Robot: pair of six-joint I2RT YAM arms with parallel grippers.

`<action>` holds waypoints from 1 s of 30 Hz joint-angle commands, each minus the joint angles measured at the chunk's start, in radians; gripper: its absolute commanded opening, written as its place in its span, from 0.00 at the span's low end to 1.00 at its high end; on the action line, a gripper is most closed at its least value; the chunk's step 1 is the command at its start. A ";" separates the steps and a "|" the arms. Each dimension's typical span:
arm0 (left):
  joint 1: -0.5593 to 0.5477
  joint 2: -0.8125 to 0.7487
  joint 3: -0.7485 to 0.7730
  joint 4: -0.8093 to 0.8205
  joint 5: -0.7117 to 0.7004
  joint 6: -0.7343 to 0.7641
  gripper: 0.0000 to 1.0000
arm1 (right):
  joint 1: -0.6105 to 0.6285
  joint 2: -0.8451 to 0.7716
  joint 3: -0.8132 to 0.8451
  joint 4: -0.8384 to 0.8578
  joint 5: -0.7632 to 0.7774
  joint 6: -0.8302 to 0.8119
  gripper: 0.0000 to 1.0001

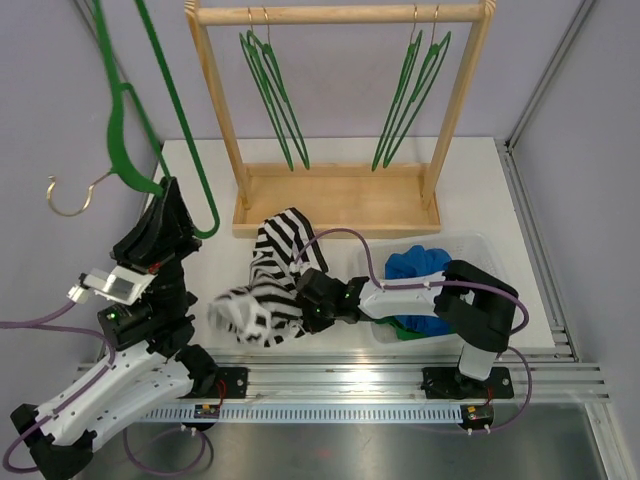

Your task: Remove the tank top from the hanger

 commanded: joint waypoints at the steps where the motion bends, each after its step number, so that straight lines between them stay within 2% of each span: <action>1: 0.000 -0.010 0.064 0.230 -0.091 0.068 0.00 | 0.009 0.054 0.014 -0.081 0.129 0.038 0.00; 5: 0.000 -0.036 0.094 0.149 -0.091 0.071 0.00 | 0.011 0.032 0.026 -0.109 0.163 0.044 0.00; 6: 0.000 -0.047 0.128 0.004 -0.100 0.050 0.00 | 0.011 -0.010 0.026 -0.113 0.171 0.047 0.00; 8: 0.000 -0.084 0.172 -0.168 -0.177 -0.028 0.00 | 0.012 -0.087 0.035 -0.135 0.192 0.046 0.00; 9: 0.000 -0.094 0.195 -0.365 -0.198 -0.052 0.00 | 0.014 -0.116 0.037 -0.141 0.195 0.041 0.00; 11: 0.000 -0.111 0.272 -0.576 -0.258 -0.163 0.00 | 0.015 -0.203 0.052 -0.155 0.194 0.036 0.00; 12: 0.000 -0.119 0.294 -0.740 -0.313 -0.196 0.00 | 0.020 -0.230 0.058 -0.159 0.195 0.029 0.00; 14: 0.000 -0.118 0.344 -0.886 -0.356 -0.301 0.00 | 0.024 -0.302 0.087 -0.196 0.204 0.014 0.00; 15: 0.000 -0.105 0.367 -1.051 -0.405 -0.343 0.00 | 0.029 -0.322 0.098 -0.217 0.218 0.010 0.00; 17: 0.000 -0.084 0.444 -1.216 -0.424 -0.444 0.00 | 0.029 -0.374 0.118 -0.227 0.221 -0.003 0.01; 18: 0.000 -0.061 0.461 -1.354 -0.418 -0.472 0.00 | 0.030 -0.386 0.127 -0.245 0.229 -0.020 0.11; 20: 0.000 -0.038 0.502 -1.457 -0.397 -0.541 0.00 | 0.030 -0.403 0.159 -0.267 0.259 -0.039 0.37; 21: 0.000 -0.023 0.518 -1.543 -0.369 -0.558 0.00 | 0.029 -0.408 0.169 -0.277 0.287 -0.061 0.69; 22: 0.000 0.008 0.530 -1.585 -0.360 -0.578 0.00 | 0.029 -0.409 0.190 -0.286 0.307 -0.069 0.87; 23: 0.000 0.030 0.563 -1.660 -0.347 -0.607 0.00 | 0.030 -0.419 0.201 -0.297 0.325 -0.078 0.99; 26: 0.000 0.118 0.639 -1.798 -0.346 -0.635 0.00 | 0.029 -0.451 0.224 -0.322 0.370 -0.095 0.99; 30: 0.000 0.267 0.867 -1.944 -0.378 -0.624 0.00 | 0.029 -0.485 0.218 -0.326 0.364 -0.103 1.00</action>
